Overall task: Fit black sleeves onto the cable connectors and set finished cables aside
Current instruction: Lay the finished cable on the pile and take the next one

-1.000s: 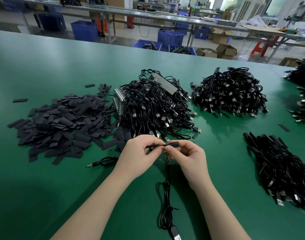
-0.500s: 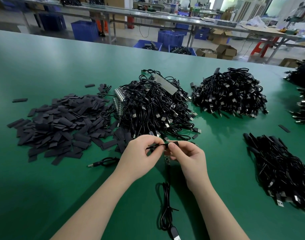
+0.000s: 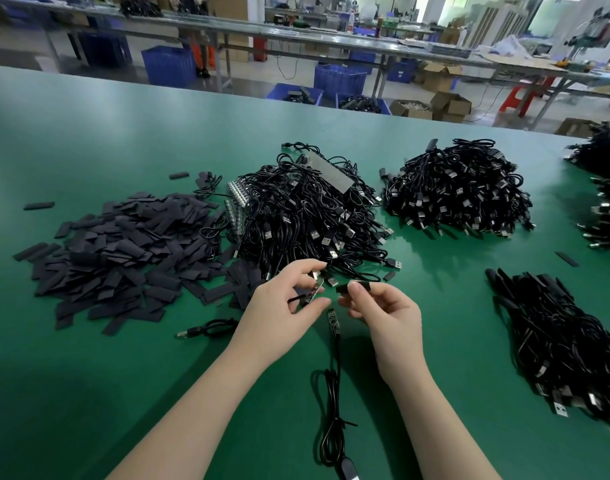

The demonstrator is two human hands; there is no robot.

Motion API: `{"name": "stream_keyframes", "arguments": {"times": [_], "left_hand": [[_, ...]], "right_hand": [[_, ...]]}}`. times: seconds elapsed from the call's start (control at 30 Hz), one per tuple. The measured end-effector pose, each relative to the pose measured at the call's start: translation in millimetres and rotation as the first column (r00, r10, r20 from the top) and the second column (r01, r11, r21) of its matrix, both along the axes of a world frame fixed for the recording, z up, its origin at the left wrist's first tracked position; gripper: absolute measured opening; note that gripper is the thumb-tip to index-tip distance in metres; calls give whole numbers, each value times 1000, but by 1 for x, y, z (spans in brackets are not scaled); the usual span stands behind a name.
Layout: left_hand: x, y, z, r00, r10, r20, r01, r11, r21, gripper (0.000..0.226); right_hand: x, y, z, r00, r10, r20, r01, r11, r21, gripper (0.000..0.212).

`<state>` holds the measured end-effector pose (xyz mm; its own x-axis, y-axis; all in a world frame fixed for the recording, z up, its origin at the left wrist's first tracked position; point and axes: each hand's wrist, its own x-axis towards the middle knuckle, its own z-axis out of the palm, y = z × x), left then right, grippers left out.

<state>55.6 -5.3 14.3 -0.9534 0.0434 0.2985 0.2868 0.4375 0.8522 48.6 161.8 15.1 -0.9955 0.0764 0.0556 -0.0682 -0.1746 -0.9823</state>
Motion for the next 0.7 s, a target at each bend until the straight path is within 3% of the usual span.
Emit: {"name": "stream_keyframes", "arguments": {"times": [0.3, 0.4, 0.7], "left_hand": [[-2, 1, -7, 997, 18, 72, -15, 999, -39, 42], [-3, 0, -7, 998, 15, 55, -12, 999, -37, 44], [-3, -1, -8, 999, 12, 49, -9, 998, -59, 52]], "right_hand": [[0, -1, 3, 1000, 7, -9, -7, 1000, 22, 4], [0, -1, 3, 1000, 4, -17, -3, 999, 33, 17], [1, -2, 3, 998, 6, -63, 0, 996, 91, 24]]}}
